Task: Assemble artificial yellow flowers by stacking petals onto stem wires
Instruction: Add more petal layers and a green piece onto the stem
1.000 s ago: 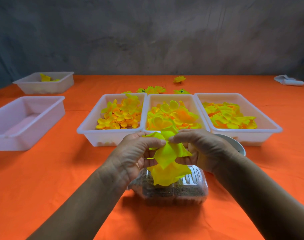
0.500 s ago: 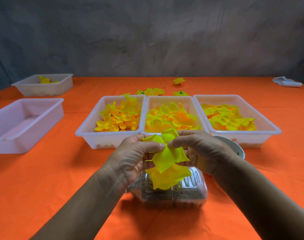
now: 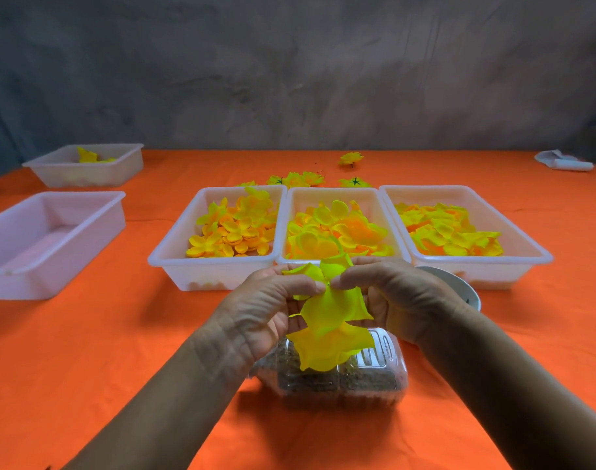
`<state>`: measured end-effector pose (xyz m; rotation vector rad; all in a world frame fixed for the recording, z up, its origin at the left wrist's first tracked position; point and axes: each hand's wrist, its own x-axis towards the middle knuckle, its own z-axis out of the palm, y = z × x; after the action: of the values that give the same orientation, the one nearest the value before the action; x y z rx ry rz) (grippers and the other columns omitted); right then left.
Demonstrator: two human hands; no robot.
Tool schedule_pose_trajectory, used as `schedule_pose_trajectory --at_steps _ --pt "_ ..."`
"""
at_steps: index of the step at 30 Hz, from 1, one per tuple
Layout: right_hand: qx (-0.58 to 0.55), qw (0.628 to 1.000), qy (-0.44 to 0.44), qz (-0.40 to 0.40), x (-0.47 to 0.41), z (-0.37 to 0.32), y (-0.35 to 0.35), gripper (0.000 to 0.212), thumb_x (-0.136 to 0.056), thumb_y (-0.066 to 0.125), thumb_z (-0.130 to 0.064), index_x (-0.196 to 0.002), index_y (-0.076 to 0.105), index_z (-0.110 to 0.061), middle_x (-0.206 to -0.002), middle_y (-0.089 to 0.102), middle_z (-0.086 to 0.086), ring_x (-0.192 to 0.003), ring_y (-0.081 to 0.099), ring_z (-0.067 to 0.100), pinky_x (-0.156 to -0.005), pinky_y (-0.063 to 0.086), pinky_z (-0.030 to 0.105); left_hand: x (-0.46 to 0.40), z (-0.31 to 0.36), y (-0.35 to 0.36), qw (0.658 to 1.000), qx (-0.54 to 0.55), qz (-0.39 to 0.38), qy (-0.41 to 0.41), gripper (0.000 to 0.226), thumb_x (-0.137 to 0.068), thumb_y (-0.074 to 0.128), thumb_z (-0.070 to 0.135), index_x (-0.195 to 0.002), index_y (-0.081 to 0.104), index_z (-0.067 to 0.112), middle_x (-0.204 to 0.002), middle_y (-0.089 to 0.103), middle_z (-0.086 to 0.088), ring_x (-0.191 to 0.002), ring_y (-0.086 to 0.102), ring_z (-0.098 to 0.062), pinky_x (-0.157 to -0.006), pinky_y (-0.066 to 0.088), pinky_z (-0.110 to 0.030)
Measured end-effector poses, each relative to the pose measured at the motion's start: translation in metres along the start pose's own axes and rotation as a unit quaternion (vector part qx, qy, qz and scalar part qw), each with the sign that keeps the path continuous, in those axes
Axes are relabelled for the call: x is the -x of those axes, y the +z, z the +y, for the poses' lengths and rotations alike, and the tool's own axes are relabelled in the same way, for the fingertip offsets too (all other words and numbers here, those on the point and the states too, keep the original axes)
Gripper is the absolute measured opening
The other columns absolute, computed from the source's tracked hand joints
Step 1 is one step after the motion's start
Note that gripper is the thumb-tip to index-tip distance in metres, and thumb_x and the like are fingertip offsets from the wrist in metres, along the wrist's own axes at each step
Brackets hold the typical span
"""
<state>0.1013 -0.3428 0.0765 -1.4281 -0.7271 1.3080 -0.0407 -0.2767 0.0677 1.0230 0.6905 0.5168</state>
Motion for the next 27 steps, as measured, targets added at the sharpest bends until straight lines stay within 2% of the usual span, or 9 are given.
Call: schedule_pose_trajectory --at_steps 2,6,10,14,16,18,22,25,27 --pt "-0.006 1.000 0.005 -0.005 0.0000 0.0005 0.0006 0.065 -0.074 0.066 0.000 -0.135 0.044 -0.006 -0.089 0.069 0.009 -0.059 0.068 0.018 -0.049 0.048 0.024 0.0001 -0.0002 -0.0008 1.000 -0.007 0.001 0.002 0.057 -0.051 0.067 0.006 -0.108 0.062 0.006 -0.091 0.069 -0.012 -0.075 0.065 -0.024 -0.068 0.055 -0.036" --pt "-0.013 1.000 0.007 -0.009 -0.0012 0.0010 -0.0003 0.067 -0.073 0.066 0.002 -0.135 0.042 -0.003 -0.098 0.069 0.016 -0.065 0.069 0.024 -0.059 0.053 0.031 0.0002 -0.0003 -0.0022 1.000 -0.023 0.002 0.005 0.063 -0.050 0.068 0.007 -0.113 0.061 0.004 -0.092 0.068 -0.014 -0.076 0.065 -0.024 -0.070 0.054 -0.036" --pt "-0.016 1.000 0.016 -0.002 -0.0013 0.0007 0.0001 0.061 -0.074 0.064 0.003 -0.132 0.046 -0.004 -0.081 0.070 0.011 -0.056 0.068 0.020 -0.046 0.050 0.024 -0.0002 0.0004 -0.0018 1.000 -0.025 -0.001 -0.008 0.062 -0.055 0.066 0.005 -0.117 0.060 0.001 -0.098 0.066 -0.016 -0.078 0.064 -0.025 -0.074 0.052 -0.037" --pt "-0.007 1.000 0.013 0.000 -0.0018 0.0005 0.0013 0.034 -0.076 0.064 -0.002 -0.108 0.059 -0.012 -0.075 0.069 0.004 -0.054 0.066 0.015 -0.048 0.048 0.022 -0.0028 0.0007 -0.0035 1.000 -0.009 -0.002 -0.024 0.024 -0.076 0.057 -0.003 -0.096 0.064 0.009 -0.083 0.068 -0.007 -0.067 0.064 -0.019 -0.062 0.053 -0.030" --pt "0.001 1.000 0.010 0.007 -0.0025 0.0000 0.0012 0.017 -0.076 0.064 -0.005 -0.088 0.059 -0.016 -0.070 0.068 0.001 -0.054 0.065 0.013 -0.050 0.046 0.022 -0.0040 0.0003 -0.0036 1.000 -0.002 0.001 -0.028 0.021 -0.079 0.055 -0.003 -0.093 0.064 0.011 -0.083 0.069 -0.007 -0.066 0.064 -0.018 -0.059 0.053 -0.027" --pt "0.001 1.000 0.008 0.011 -0.0035 0.0006 0.0009 0.013 -0.077 0.063 -0.005 -0.076 0.057 -0.017 -0.067 0.067 0.001 -0.052 0.064 0.014 -0.052 0.046 0.023 -0.0053 -0.0004 -0.0032 0.999 0.002 0.005 -0.031 0.024 -0.080 0.055 -0.003 -0.098 0.063 0.010 -0.089 0.068 -0.009 -0.072 0.064 -0.021 -0.065 0.053 -0.031" --pt "-0.017 1.000 0.016 0.018 -0.0044 0.0026 0.0026 0.009 -0.076 0.062 -0.002 -0.080 0.059 -0.010 -0.071 0.067 0.009 -0.048 0.063 0.019 -0.050 0.050 0.025 -0.0064 -0.0013 -0.0023 0.999 0.019 0.004 -0.044 0.023 -0.079 0.055 -0.002 -0.099 0.063 0.007 -0.099 0.066 -0.015 -0.078 0.063 -0.024 -0.071 0.054 -0.036" --pt "-0.015 0.999 0.015 0.036 -0.0048 0.0022 0.0044 0.011 -0.075 0.062 -0.003 -0.074 0.058 -0.012 -0.065 0.066 0.004 -0.044 0.062 0.015 -0.044 0.046 0.021 -0.0066 -0.0026 -0.0012 0.998 0.031 0.007 -0.051 0.027 -0.078 0.055 0.000 -0.103 0.063 0.006 -0.102 0.066 -0.017 -0.081 0.063 -0.026 -0.076 0.053 -0.037" --pt "-0.029 0.999 0.014 0.037 -0.0042 0.0027 0.0065 0.009 -0.076 0.060 -0.001 -0.078 0.058 -0.010 -0.063 0.066 0.007 -0.043 0.062 0.016 -0.041 0.047 0.021 -0.0067 -0.0030 -0.0007 0.998 0.033 0.008 -0.053 0.026 -0.078 0.056 0.001 -0.103 0.063 0.005 -0.100 0.066 -0.017 -0.079 0.063 -0.025 -0.075 0.052 -0.036"
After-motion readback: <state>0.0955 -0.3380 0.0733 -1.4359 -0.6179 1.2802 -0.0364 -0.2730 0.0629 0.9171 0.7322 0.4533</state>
